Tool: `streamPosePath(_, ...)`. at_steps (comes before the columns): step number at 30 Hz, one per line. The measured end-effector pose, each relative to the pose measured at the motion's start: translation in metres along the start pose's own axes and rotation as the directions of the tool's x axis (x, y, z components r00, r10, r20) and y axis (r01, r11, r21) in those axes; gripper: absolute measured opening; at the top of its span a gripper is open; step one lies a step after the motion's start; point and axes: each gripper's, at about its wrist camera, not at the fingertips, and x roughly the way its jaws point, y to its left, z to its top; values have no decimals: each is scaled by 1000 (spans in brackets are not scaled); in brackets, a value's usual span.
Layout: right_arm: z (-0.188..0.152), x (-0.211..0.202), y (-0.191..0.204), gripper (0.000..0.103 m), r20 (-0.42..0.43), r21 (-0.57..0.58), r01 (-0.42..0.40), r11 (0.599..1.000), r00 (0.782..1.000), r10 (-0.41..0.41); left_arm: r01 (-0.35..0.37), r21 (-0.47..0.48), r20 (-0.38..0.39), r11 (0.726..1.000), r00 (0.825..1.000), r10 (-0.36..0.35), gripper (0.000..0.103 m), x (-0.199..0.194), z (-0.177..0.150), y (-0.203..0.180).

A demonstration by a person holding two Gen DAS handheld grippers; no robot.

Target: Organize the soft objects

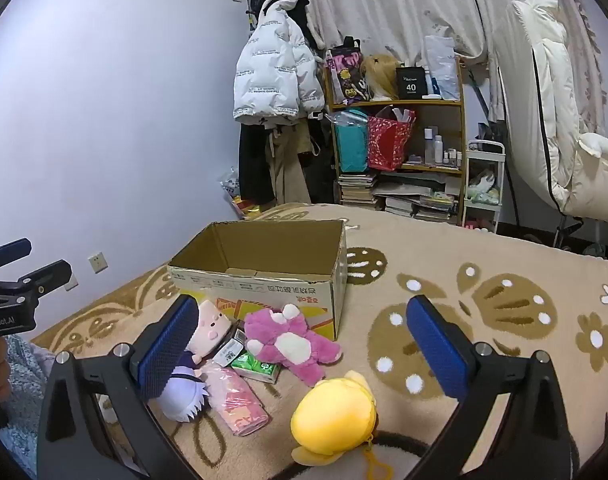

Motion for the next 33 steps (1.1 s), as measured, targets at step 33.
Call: streamPosePath(33,1,0,0,103,-9,-11,13,1000,1000,-13,7,11,9,1000,1000,-7,103,-1,-2,-2)
